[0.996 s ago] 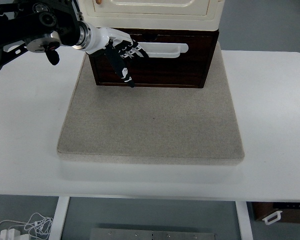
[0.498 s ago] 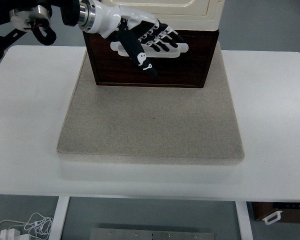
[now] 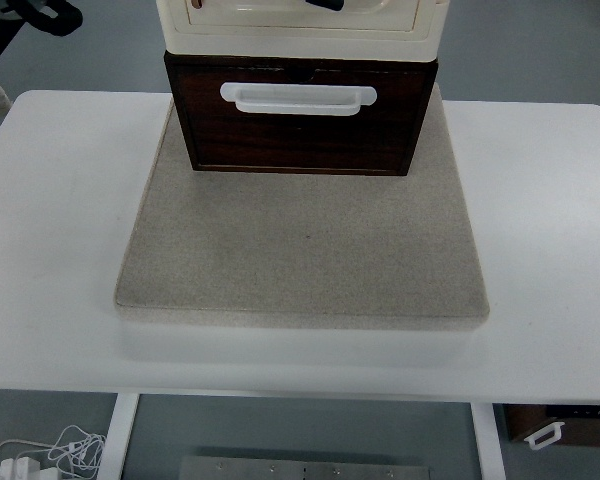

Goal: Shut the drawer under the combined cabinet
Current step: 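Lift the left hand away from the closed drawer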

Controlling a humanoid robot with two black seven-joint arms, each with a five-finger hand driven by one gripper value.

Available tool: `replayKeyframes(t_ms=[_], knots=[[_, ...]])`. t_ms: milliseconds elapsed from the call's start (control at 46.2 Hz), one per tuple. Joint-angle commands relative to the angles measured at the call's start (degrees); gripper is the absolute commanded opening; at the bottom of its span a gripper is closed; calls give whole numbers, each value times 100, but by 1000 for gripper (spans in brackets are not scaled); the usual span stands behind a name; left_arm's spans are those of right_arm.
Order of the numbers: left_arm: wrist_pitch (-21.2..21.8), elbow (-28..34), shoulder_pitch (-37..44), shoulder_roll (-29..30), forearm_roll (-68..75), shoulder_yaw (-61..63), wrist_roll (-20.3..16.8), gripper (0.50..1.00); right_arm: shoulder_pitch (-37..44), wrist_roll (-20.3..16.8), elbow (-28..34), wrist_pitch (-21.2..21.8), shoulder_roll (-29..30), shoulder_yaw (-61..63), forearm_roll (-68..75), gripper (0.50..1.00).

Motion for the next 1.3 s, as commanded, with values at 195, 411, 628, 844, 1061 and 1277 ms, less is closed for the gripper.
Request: replayKeyframes(t_ms=[195,411,628,844,1061,1277], knots=[[256,827,45,-158,-547,-1300,-718,1000,0,0,0,0,0,0,-1,952],[546,1425,1,-158,-916,-1933,-1043,1000,0,0,0,0,0,0,-1,952],[898,1979,-8,-132,-1162,-2197,-1500,1000,0,0,0,0,0,0,-1,952],[1706,2840,-43,-141,-1496,-2338,-1562,1000,0,0,0,0,0,0,-1,952],[2268,3965,-263,-150,-1725,-2242,-1456,1000,0,0,0,0,0,0,-1,952],[2515,4449,-35,-360,-1743,-2092,-1272,1000,0,0,0,0,0,0,-1,952]])
